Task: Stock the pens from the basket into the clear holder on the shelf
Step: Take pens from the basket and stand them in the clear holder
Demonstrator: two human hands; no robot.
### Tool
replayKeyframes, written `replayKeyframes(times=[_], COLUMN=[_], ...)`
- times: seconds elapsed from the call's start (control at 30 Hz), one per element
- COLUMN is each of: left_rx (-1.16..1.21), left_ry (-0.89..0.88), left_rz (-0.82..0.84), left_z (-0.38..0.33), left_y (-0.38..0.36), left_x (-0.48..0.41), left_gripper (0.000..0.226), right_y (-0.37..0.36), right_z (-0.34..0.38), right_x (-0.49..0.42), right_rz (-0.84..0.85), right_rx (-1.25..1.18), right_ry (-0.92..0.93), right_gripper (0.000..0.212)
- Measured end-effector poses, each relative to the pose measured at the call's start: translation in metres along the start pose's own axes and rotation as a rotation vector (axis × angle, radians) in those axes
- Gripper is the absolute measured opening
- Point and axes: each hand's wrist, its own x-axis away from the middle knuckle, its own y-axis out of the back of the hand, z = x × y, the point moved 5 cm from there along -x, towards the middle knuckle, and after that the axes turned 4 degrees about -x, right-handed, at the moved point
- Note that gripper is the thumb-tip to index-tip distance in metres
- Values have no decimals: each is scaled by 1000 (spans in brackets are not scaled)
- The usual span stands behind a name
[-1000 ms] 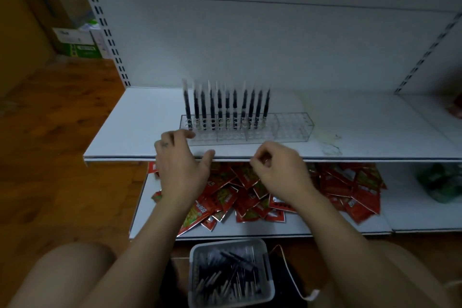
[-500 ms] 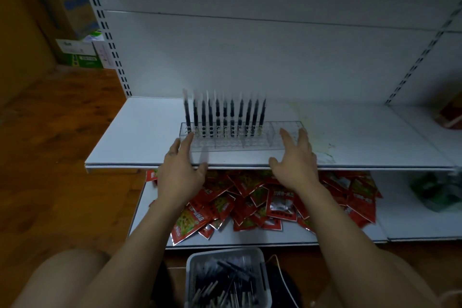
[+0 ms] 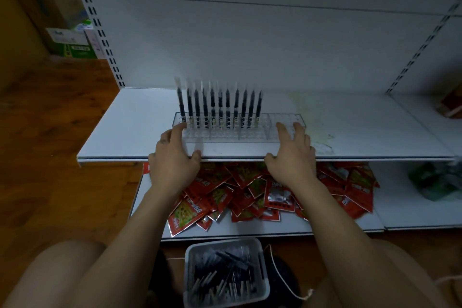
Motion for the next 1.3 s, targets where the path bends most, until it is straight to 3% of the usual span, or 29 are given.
replayKeyframes(times=[0.13,0.2,0.27,0.33,0.47,0.6,0.7,0.77,0.83,0.9,1.07,1.2,1.3], left_rx=[-38,-111,-166,-217,-269,-240,-189,-171,-100,-33,157,202,214], left_ry=[5,-77,-212,-270,-168,66,237,323,416,487,628,658,677], left_rz=[-74,-128,-84,51,397,704,889,995,1001,966,893,921,926], left_z=[-6,-16,-26,-25,2,57,102,124,136,141,147,148,149], left_y=[6,8,0,-20,-79,-143,-185,-209,-222,-233,-256,-269,-270], left_x=[15,27,40,53,72,103,149,180,193,191,170,162,159], left_gripper=[69,55,36,26,34,38,49,43,36,32,29,25,24], right_y=[2,2,-6,-26,-107,-202,-265,-298,-316,-324,-361,-378,-376], right_z=[11,21,28,29,-4,-62,-92,-108,-115,-109,-104,-98,-94], right_x=[14,24,34,43,54,86,136,163,170,158,130,120,114], right_rz=[-114,-143,-45,120,553,712,901,1008,1039,1031,1057,1135,1116], right_rx=[-91,-131,-149,-114,-217,-193,-102,-41,-2,20,104,153,144], right_ry=[96,215,266,271,102,-154,-219,-258,-282,-266,-222,-160,-159], right_gripper=[67,40,18,15,15,22,33,35,34,19,54,38,39])
